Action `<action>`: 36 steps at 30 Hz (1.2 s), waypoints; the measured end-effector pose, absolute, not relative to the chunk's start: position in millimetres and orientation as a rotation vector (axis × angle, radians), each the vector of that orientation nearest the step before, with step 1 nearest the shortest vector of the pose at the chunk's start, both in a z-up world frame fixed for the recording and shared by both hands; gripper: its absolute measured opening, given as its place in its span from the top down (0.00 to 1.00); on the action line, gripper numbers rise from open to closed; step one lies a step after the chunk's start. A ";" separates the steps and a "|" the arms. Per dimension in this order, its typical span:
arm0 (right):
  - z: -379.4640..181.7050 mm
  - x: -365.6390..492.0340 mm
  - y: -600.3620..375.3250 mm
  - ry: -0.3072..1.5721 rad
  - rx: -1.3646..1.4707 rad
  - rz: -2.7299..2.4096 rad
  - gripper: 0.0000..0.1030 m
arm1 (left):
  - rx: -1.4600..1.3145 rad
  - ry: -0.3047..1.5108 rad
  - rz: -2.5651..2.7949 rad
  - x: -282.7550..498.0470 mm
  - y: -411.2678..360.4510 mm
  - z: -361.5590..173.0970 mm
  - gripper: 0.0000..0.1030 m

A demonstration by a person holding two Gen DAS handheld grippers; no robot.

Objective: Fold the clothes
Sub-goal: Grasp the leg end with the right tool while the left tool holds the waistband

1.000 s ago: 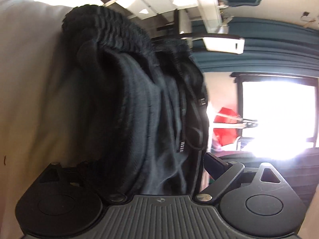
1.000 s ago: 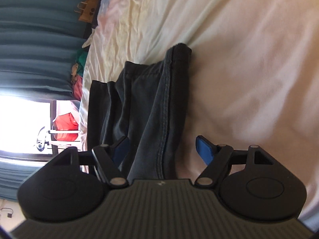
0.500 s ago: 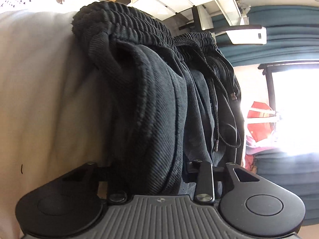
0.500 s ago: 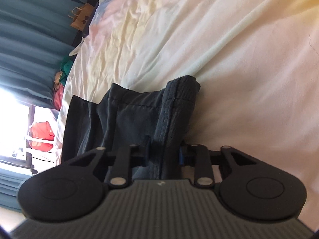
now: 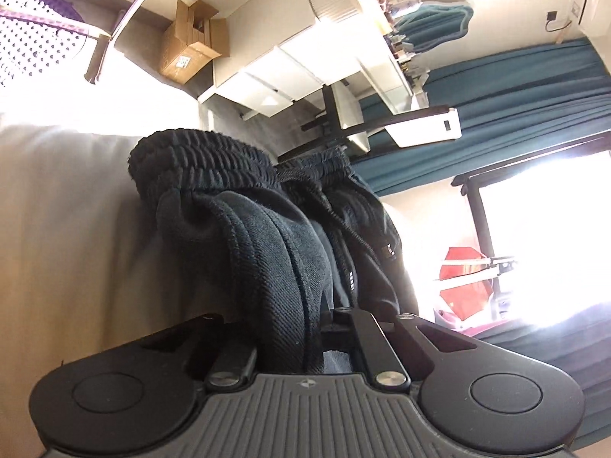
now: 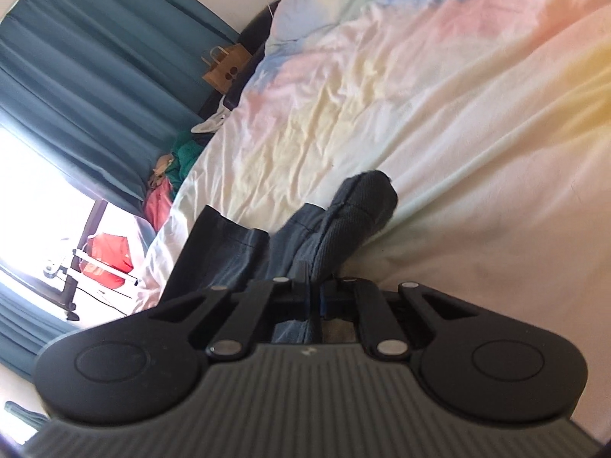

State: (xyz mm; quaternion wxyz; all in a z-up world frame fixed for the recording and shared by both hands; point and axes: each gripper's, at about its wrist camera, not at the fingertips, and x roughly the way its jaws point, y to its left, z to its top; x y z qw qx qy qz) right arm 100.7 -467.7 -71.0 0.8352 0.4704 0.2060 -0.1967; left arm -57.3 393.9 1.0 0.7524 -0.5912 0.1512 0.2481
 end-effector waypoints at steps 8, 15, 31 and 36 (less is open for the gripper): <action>-12.9 192.7 -460.9 0.409 0.933 -0.354 0.93 | -1.157 0.326 0.529 85.5 403.1 53.6 0.95; 9.2 359.5 -442.6 0.398 0.769 -0.369 0.93 | -0.971 0.335 0.551 287.4 402.7 73.2 0.95; -103.2 510.7 -436.2 0.633 0.651 -0.384 0.81 | -0.738 0.646 0.571 477.5 399.5 -29.6 0.73; -76.2 466.0 -450.7 0.573 0.730 -0.319 0.62 | -0.722 0.573 0.543 440.5 397.8 8.2 0.37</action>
